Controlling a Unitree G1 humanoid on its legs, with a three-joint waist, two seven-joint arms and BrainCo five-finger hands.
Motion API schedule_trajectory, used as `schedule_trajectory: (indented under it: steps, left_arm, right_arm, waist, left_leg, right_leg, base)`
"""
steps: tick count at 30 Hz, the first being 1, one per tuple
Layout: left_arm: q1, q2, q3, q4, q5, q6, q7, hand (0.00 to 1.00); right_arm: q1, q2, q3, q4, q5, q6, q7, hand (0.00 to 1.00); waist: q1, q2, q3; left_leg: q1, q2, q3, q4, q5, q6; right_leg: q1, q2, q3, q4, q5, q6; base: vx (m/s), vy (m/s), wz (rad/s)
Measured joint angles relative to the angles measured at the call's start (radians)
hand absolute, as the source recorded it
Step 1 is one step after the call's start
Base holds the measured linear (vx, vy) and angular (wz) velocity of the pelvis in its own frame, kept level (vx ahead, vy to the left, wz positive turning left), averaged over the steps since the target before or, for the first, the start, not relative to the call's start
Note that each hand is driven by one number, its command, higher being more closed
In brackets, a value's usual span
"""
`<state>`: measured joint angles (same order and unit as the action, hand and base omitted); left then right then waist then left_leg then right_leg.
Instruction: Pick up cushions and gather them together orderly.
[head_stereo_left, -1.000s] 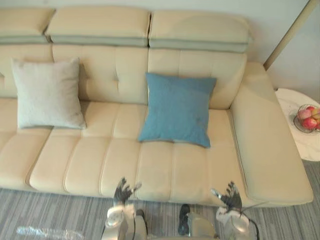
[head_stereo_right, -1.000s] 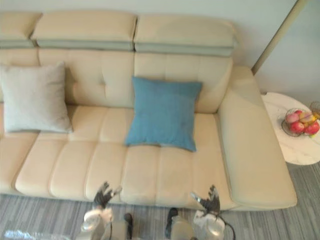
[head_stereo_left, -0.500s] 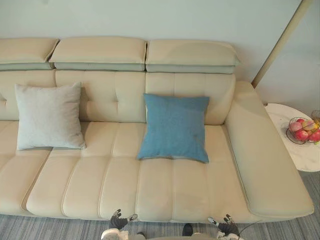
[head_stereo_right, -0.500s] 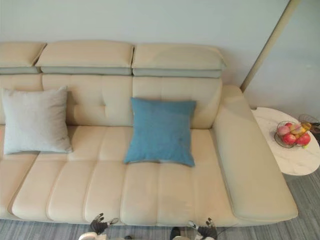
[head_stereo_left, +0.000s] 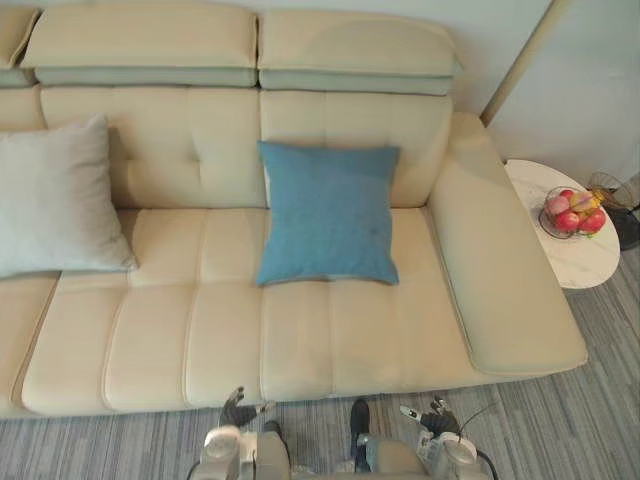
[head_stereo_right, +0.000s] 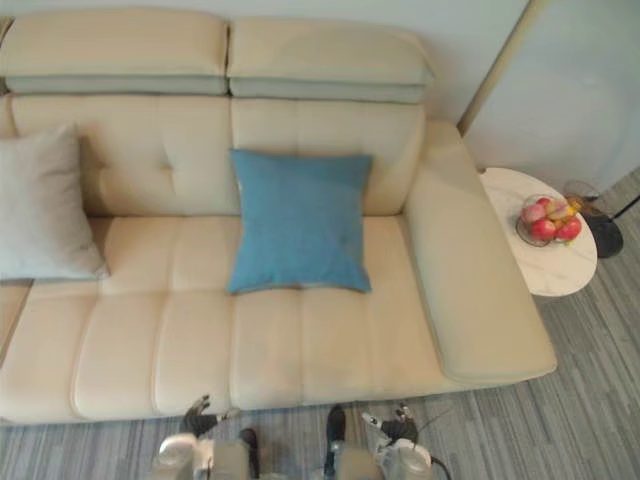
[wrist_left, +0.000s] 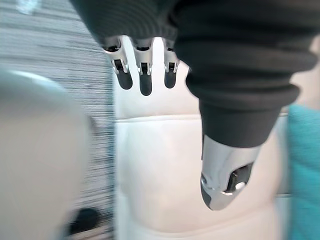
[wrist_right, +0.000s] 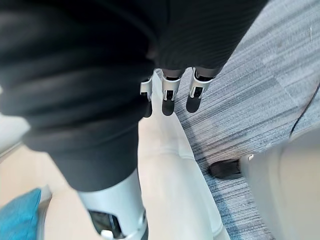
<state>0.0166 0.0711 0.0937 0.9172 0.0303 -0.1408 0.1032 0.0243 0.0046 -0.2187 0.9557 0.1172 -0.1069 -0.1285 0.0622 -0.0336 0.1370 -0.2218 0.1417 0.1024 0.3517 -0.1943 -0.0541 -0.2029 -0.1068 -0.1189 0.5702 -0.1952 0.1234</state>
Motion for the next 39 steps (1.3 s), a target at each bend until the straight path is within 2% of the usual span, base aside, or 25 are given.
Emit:
schedule_trajectory:
  steps: [1,2,3,4,5,7,8,11,12,14,15,17,18,19,20,22,26,30,35,39]
  left_arm:
    - [0.000,0.005,0.002,-0.006,-0.019,-0.001,0.001,0.00]
    - [0.000,0.005,0.004,-0.006,-0.024,-0.001,0.001,0.00]
    - [-0.004,0.003,0.005,-0.004,-0.038,0.000,0.002,0.00]
    - [-0.009,-0.005,0.003,-0.003,-0.043,0.000,0.002,0.00]
    - [-0.014,-0.027,-0.004,0.004,-0.055,0.000,0.002,0.00]
    - [-0.019,-0.051,-0.029,0.012,-0.059,-0.001,0.001,0.00]
    - [-0.020,-0.050,-0.047,0.015,-0.070,0.000,0.002,0.00]
    - [-0.017,-0.046,-0.064,0.017,-0.073,-0.001,0.002,0.00]
    - [-0.025,-0.047,-0.073,0.015,-0.073,-0.001,0.001,0.00]
    - [-0.025,-0.049,-0.074,0.017,-0.073,0.001,0.000,0.00]
    - [-0.023,-0.046,-0.074,0.022,-0.073,0.002,0.001,0.00]
    - [-0.019,-0.047,-0.075,0.043,-0.072,0.003,0.001,0.00]
    - [-0.015,-0.048,-0.075,0.051,-0.072,0.002,0.001,0.00]
    - [-0.016,-0.044,-0.076,0.054,-0.071,0.003,0.002,0.00]
    - [-0.011,-0.023,-0.081,0.057,-0.070,0.004,0.003,0.00]
    - [-0.001,-0.002,-0.085,0.058,-0.070,0.010,0.005,0.00]
    - [0.027,0.025,-0.083,0.090,-0.060,0.020,0.008,0.00]
    - [0.045,0.033,-0.071,0.096,-0.053,0.020,0.009,0.00]
    - [0.055,0.030,-0.042,0.118,-0.052,0.021,0.008,0.00]
    - [0.054,0.030,-0.035,0.132,-0.052,0.021,0.009,0.00]
  right_arm:
    - [-0.009,-0.002,0.010,0.000,0.000,-0.001,-0.001,0.00]
    - [-0.014,-0.002,0.012,-0.001,0.000,-0.003,-0.001,0.00]
    - [-0.039,-0.006,0.028,-0.002,0.000,-0.006,-0.004,0.00]
    - [-0.053,-0.010,0.033,-0.003,-0.001,-0.009,-0.006,0.00]
    - [-0.083,-0.026,0.036,-0.006,0.000,-0.024,-0.012,0.00]
    - [-0.089,-0.044,0.036,-0.006,0.000,-0.023,-0.023,0.00]
    - [-0.073,-0.045,0.035,-0.004,0.000,-0.020,-0.032,0.00]
    - [-0.052,-0.046,0.027,-0.006,0.001,-0.021,-0.040,0.00]
    - [-0.050,-0.046,0.021,-0.005,0.002,-0.022,-0.041,0.00]
    - [-0.046,-0.053,-0.007,-0.006,0.003,-0.022,-0.041,0.00]
    - [-0.030,-0.053,-0.016,-0.003,0.006,-0.021,-0.041,0.00]
    - [-0.003,-0.051,-0.018,0.000,0.010,-0.020,-0.040,0.00]
    - [0.020,-0.051,-0.041,0.004,0.013,-0.020,-0.035,0.00]
    - [0.022,-0.038,-0.049,0.013,0.014,-0.018,-0.032,0.00]
    - [0.039,-0.018,-0.052,0.023,0.015,-0.014,-0.026,0.00]
    - [0.055,-0.010,-0.052,0.048,0.021,-0.013,-0.021,0.00]
    - [0.059,-0.014,-0.053,0.063,0.039,-0.006,-0.003,0.00]
    - [0.049,-0.016,-0.052,0.076,0.039,-0.003,0.003,0.00]
    - [0.038,-0.013,-0.052,0.092,0.039,0.002,0.005,0.00]
    - [0.036,-0.015,-0.053,0.094,0.039,0.002,0.008,0.00]
  waist:
    - [0.008,-0.019,-0.009]
    - [0.012,-0.025,-0.012]
    - [0.034,-0.041,-0.017]
    - [0.045,-0.036,-0.016]
    - [0.052,0.002,-0.001]
    - [0.049,0.035,0.027]
    - [0.045,0.040,0.031]
    - [0.036,0.031,0.031]
    - [0.021,0.024,0.034]
    - [0.014,0.026,0.034]
    - [-0.008,0.029,0.033]
    - [-0.014,0.033,0.030]
    - [-0.020,0.047,0.020]
    - [-0.024,0.032,0.019]
    - [-0.030,0.011,0.008]
    - [-0.035,-0.007,-0.005]
    - [-0.042,0.004,-0.017]
    - [-0.045,0.002,-0.026]
    - [-0.054,-0.014,-0.044]
    - [-0.056,-0.013,-0.049]
  left_leg:
    - [-0.016,-0.015,-0.004,0.004,0.016,-0.004]
    - [-0.023,-0.018,-0.003,0.006,0.021,-0.007]
    - [-0.046,-0.019,0.001,0.010,0.038,-0.022]
    - [-0.061,-0.011,0.001,0.002,0.053,-0.031]
    - [-0.083,0.006,-0.006,-0.032,0.085,-0.049]
    - [-0.073,0.022,-0.023,-0.074,0.129,-0.061]
    - [-0.050,0.031,-0.030,-0.111,0.168,-0.072]
    - [-0.037,0.035,-0.035,-0.149,0.236,-0.087]
    - [-0.047,0.031,-0.041,-0.126,0.226,-0.075]
    - [-0.072,0.016,-0.041,-0.002,0.144,-0.048]
    - [-0.062,0.014,-0.038,0.115,0.055,-0.042]
    - [-0.023,0.021,-0.027,0.124,0.015,-0.041]
    - [0.019,0.014,-0.027,0.025,-0.012,-0.050]
    - [0.027,-0.002,-0.024,-0.009,0.001,-0.045]
    - [0.041,-0.036,-0.023,-0.076,0.042,-0.031]
    - [0.064,-0.074,-0.030,-0.145,0.084,-0.010]
    - [0.122,-0.127,-0.030,-0.241,0.137,0.020]
    - [0.134,-0.138,-0.029,-0.272,0.155,0.028]
    - [0.177,-0.143,-0.025,-0.306,0.159,0.027]
    - [0.190,-0.143,-0.025,-0.316,0.159,0.027]
  right_leg:
    - [0.038,-0.028,0.000,0.016,-0.042,0.020]
    - [0.046,-0.036,0.000,0.001,-0.055,0.022]
    - [0.065,-0.028,-0.005,-0.103,-0.078,0.024]
    - [0.074,-0.014,-0.014,-0.167,-0.080,0.017]
    - [0.114,0.022,-0.032,-0.297,-0.060,-0.018]
    - [0.135,0.047,-0.051,-0.341,-0.027,-0.057]
    - [0.144,0.059,-0.067,-0.337,-0.021,-0.067]
    - [0.147,0.063,-0.095,-0.335,-0.008,-0.089]
    - [0.140,0.052,-0.118,-0.341,-0.006,-0.102]
    - [0.111,0.034,-0.138,-0.326,0.006,-0.124]
    - [0.097,0.014,-0.151,-0.316,0.011,-0.126]
    - [0.101,0.006,-0.155,-0.317,0.019,-0.111]
    - [0.104,0.010,-0.157,-0.332,0.029,-0.090]
    - [0.104,0.003,-0.155,-0.345,0.035,-0.082]
    - [0.108,-0.016,-0.148,-0.383,0.063,-0.072]
    - [0.133,-0.040,-0.151,-0.441,0.104,-0.055]
    - [0.170,-0.075,-0.144,-0.496,0.142,-0.035]
    - [0.171,-0.081,-0.141,-0.509,0.152,-0.032]
    - [0.198,-0.074,-0.135,-0.532,0.153,-0.032]
    - [0.210,-0.070,-0.135,-0.542,0.153,-0.033]
  base:
    - [-0.08,-0.137,0.49]
    - [-0.09,-0.169,0.14]
    - [-0.09,-0.159,-0.18]
    - [-0.16,-0.224,-0.26]
    - [-0.15,-0.179,-0.11]
    - [-0.19,-0.163,0.17]
    - [-0.20,-0.153,0.24]
    - [-0.19,-0.122,0.25]
    - [-0.18,-0.056,0.17]
    - [-0.18,0.046,0.03]
    - [-0.14,0.127,0.00]
    - [-0.13,0.167,0.13]
    - [-0.11,0.190,0.24]
    - [-0.11,0.169,0.27]
    - [-0.07,0.130,0.22]
    - [-0.06,0.158,0.24]
    - [-0.05,0.128,0.09]
    - [-0.02,0.032,0.00]
    - [0.02,-0.001,-0.05]
    - [0.07,-0.011,-0.01]
